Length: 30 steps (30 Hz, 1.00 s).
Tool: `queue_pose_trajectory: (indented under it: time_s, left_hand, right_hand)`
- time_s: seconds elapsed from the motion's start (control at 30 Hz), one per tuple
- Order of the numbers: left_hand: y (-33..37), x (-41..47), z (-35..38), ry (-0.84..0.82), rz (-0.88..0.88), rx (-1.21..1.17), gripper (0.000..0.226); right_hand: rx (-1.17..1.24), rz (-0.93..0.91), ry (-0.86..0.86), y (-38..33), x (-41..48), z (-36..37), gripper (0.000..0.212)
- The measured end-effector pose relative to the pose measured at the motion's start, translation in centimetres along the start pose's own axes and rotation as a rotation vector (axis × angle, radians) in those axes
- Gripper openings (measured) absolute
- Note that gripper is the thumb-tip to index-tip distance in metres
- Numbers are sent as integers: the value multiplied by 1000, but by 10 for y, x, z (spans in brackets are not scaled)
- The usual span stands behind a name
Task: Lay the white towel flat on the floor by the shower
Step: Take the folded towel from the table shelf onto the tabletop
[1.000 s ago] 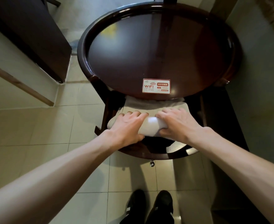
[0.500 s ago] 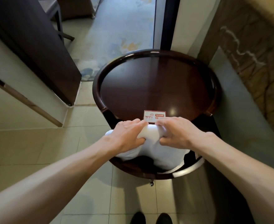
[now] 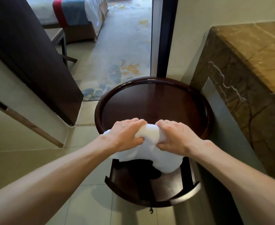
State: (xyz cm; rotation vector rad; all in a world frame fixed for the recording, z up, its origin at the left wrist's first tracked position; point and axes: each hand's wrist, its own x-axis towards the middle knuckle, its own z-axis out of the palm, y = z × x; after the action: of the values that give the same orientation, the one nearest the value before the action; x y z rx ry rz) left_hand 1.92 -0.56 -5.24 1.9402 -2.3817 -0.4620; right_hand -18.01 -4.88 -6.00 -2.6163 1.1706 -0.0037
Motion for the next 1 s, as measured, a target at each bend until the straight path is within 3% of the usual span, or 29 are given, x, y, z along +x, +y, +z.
queue_pose_trajectory:
  time_s: [0.47,0.67,0.83,1.0]
  left_hand:
    - [-24,80,-42,60,13,2,45]
    - [-24,104,-62,204,36,35,45]
    - [-24,113,-42,243,33,115,48]
    - [-24,102,6,124,84,126,53]
  right_hand:
    - [-14,-11,133,45,73,-38,41]
    - [-131,-13,223,56,95,-64,46]
    - [-240,-17,234,59,97,-49,44]
    - [-320,-41,233,53,75,-1,27]
